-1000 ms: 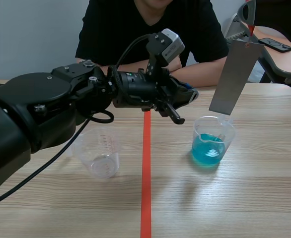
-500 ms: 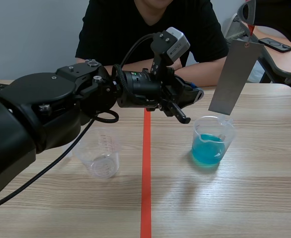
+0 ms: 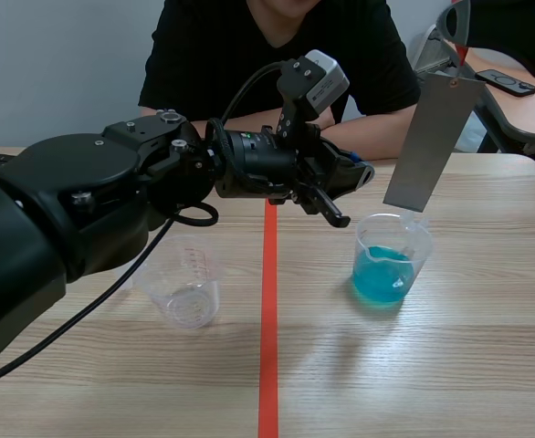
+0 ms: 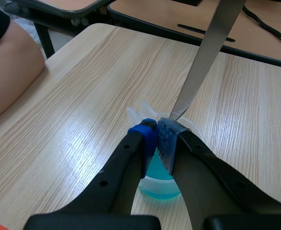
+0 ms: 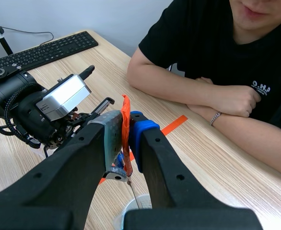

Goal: Do the redox reaction experiment.
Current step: 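Raise the plate and point at it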

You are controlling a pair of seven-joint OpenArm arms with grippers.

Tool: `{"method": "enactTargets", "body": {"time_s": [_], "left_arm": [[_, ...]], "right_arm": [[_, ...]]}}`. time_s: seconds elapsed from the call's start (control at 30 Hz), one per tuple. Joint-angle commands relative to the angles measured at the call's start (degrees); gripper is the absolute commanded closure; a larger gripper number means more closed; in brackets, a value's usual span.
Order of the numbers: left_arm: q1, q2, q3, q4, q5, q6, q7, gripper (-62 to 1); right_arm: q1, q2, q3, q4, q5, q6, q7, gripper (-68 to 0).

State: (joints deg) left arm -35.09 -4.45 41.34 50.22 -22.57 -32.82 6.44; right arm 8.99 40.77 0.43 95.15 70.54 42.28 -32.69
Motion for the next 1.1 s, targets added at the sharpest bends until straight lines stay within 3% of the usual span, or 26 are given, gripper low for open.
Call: {"method": "enactTargets", "body": {"time_s": [0.0,0.53,0.77,0.93,1.07], "left_arm": [[-1.1,0.7,-0.1,0.7,-0.9,0.1,-0.6,-4.0],[-1.1,0.6,-0.1,0.7,-0.8,0.3,-1.0,-4.0],[-1.1,-0.2,-0.2,0.7,0.3,2.4,-2.4,-4.0],[-1.1,-4.5,-0.6,0.7,2.7,4.6,-3.0,-4.0],[-0.3,-11.3,-2.2,1.2,2.7,4.7,-3.6,-4.0]], "right_arm": [[1.2,0.9,0.8,0.7,1.1,0.4,1.1,-1.5],[1.2,1.0,0.8,0.7,1.1,0.4,0.9,-1.5],[1.2,1.0,0.8,0.7,1.1,0.4,0.9,-1.5],[1.2,0.9,0.8,0.7,1.1,0.4,1.0,-1.5],[1.2,0.9,0.8,0.7,1.1,0.4,1.0,-1.5]]}}
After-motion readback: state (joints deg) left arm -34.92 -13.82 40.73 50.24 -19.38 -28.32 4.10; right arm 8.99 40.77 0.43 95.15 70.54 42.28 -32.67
